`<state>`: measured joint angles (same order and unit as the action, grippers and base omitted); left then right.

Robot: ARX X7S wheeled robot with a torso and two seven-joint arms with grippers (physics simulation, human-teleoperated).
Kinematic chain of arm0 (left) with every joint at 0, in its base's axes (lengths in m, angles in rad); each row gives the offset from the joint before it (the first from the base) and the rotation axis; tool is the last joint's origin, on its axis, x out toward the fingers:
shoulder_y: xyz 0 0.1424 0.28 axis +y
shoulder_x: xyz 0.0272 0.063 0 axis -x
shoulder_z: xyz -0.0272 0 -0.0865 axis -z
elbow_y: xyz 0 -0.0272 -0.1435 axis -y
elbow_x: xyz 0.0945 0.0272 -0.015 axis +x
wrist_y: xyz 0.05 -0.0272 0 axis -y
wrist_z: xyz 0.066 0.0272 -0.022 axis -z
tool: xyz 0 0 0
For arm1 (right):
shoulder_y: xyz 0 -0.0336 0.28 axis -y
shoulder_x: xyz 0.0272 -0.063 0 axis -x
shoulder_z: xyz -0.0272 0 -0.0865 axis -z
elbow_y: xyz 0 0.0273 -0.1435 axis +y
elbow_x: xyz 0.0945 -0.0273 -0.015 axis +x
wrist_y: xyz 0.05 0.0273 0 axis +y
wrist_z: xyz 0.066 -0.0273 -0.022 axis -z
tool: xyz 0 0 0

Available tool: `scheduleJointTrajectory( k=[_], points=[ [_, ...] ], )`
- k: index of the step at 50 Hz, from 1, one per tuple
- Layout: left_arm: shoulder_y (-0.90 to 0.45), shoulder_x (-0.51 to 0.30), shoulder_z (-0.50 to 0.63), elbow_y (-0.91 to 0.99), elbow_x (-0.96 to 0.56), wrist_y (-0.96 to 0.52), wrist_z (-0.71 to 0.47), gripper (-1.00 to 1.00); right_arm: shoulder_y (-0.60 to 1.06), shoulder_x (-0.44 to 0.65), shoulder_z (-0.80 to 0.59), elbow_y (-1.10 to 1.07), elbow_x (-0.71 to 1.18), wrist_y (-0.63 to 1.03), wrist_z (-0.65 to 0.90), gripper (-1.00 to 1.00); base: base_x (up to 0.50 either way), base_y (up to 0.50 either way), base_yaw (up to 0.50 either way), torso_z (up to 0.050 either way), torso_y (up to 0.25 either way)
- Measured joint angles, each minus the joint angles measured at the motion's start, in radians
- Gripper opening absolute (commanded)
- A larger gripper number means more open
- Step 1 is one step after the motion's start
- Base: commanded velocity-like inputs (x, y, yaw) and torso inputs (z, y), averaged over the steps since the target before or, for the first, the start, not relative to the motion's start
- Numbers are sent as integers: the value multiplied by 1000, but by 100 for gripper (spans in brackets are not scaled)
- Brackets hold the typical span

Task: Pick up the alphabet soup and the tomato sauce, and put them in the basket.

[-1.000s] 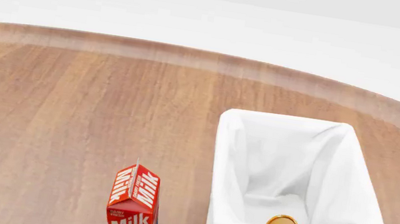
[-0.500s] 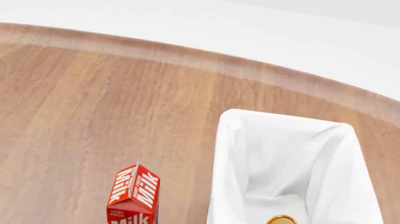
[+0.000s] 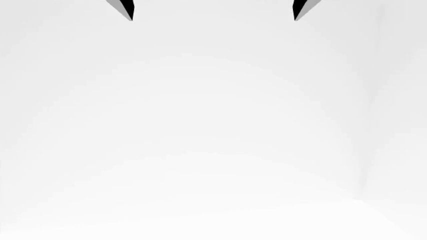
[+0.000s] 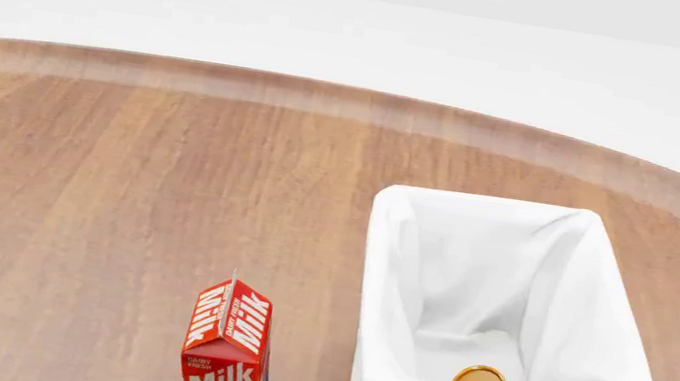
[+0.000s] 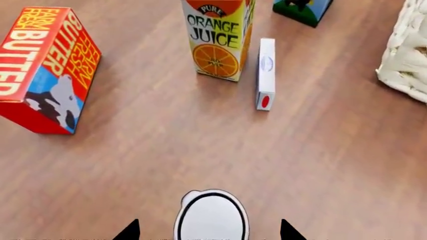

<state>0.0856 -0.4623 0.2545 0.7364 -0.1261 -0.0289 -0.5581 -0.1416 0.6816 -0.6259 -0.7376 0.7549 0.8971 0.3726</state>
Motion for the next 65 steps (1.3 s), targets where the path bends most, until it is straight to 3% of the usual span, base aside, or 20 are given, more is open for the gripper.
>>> scheduleJointTrajectory(
  k=[65],
  points=[
    [-3, -8, 16, -13, 0, 10, -10, 100, 1, -68, -81, 275, -126, -194, -124, 100, 0, 0, 0, 0, 0]
  ],
)
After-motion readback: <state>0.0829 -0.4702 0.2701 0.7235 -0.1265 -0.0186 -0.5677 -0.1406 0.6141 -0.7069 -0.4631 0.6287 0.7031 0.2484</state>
